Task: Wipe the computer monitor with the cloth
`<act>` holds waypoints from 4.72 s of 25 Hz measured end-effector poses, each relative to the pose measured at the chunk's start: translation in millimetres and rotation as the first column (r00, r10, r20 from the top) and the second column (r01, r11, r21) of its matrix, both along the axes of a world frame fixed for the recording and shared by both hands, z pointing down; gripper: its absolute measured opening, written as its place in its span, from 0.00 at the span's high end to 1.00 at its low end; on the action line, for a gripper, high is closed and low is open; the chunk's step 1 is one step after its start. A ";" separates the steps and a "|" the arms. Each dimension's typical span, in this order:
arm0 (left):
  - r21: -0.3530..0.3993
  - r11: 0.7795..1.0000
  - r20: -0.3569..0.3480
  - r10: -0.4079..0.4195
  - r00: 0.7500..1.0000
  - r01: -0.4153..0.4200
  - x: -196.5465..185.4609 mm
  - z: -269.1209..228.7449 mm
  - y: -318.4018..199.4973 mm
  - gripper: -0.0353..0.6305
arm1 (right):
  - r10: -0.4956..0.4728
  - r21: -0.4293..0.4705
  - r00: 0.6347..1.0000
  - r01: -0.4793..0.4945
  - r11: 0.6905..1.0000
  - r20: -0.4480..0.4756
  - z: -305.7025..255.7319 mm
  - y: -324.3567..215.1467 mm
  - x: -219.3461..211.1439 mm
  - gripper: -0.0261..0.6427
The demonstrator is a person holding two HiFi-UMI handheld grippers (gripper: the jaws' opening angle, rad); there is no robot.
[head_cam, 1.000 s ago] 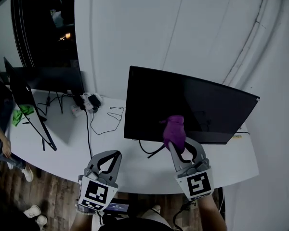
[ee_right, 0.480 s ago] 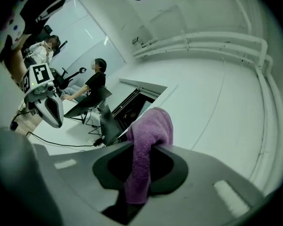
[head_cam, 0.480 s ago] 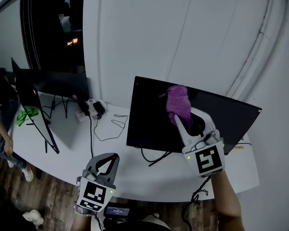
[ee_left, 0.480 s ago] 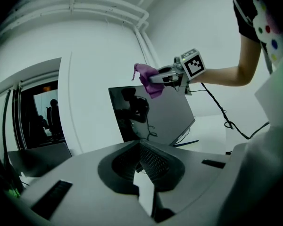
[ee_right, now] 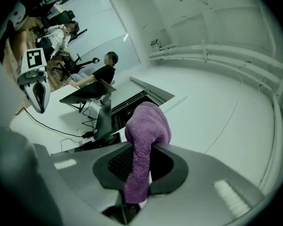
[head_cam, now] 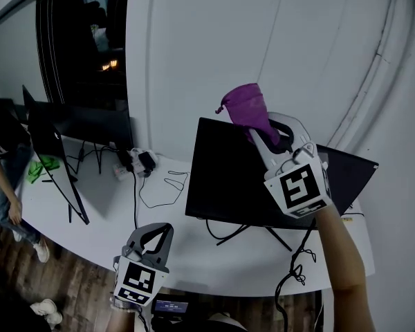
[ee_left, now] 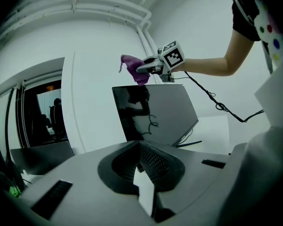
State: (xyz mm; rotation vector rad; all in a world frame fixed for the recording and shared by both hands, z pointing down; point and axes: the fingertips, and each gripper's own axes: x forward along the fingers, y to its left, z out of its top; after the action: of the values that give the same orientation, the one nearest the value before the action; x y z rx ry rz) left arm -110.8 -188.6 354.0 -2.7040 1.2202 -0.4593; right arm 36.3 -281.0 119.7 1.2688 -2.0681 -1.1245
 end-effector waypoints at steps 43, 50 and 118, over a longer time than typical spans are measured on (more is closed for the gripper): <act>-0.010 1.000 -0.004 -0.023 1.000 0.023 35.1 4.3 12.6 0.94 | -0.206 -0.219 0.738 0.081 0.972 -0.643 58.2 -72.0 -14.8 0.86; -0.013 1.000 -0.002 0.011 1.000 -0.011 59.7 6.5 13.4 0.94 | -0.186 -0.219 0.749 0.057 0.974 -0.636 59.1 -64.8 16.7 0.86; -0.046 0.934 0.020 0.356 0.934 -0.355 341.4 33.7 44.5 0.94 | 0.263 -0.149 0.748 -0.434 0.889 -0.609 69.7 60.6 450.1 0.86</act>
State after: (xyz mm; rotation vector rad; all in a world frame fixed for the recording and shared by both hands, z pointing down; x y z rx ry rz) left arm 230.6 -144.2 387.7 -2.8541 0.6934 -0.4738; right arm 486.4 -220.4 189.4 0.9635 -1.3929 -0.8553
